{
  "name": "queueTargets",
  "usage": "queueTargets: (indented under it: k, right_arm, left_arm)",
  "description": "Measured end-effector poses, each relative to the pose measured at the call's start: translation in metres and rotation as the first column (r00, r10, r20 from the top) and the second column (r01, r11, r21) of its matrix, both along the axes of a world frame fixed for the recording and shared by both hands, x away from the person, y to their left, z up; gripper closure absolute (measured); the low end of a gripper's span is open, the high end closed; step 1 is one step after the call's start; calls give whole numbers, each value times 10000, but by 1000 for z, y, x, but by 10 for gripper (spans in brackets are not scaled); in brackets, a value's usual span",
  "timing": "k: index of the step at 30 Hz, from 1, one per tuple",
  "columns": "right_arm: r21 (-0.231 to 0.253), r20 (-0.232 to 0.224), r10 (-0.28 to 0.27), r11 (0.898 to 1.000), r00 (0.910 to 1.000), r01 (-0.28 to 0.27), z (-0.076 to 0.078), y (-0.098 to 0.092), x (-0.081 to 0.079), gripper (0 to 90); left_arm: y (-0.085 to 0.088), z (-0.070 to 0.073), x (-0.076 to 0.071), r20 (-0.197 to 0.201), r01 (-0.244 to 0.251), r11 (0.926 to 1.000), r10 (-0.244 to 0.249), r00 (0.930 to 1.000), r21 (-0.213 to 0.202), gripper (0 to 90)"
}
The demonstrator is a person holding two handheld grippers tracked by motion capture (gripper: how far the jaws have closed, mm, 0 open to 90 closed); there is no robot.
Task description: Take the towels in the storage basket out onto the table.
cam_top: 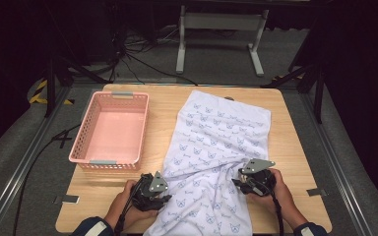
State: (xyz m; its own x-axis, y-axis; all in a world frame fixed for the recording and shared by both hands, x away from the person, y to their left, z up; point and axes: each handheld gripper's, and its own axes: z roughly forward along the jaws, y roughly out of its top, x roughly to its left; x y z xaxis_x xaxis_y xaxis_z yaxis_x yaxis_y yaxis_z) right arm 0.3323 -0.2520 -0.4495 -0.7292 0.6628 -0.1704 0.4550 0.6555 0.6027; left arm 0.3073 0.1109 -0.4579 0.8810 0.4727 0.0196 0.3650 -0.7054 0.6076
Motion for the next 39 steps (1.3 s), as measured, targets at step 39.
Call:
queueTargets:
  k: [39]
  right_arm:
    - [2295, 81, -4085, 8891, 9127, 3959, -12, -80, 80, 468]
  left_arm:
    - [-46, -5, 63, -93, 33, 9965, -41, 9999, -836, 544]
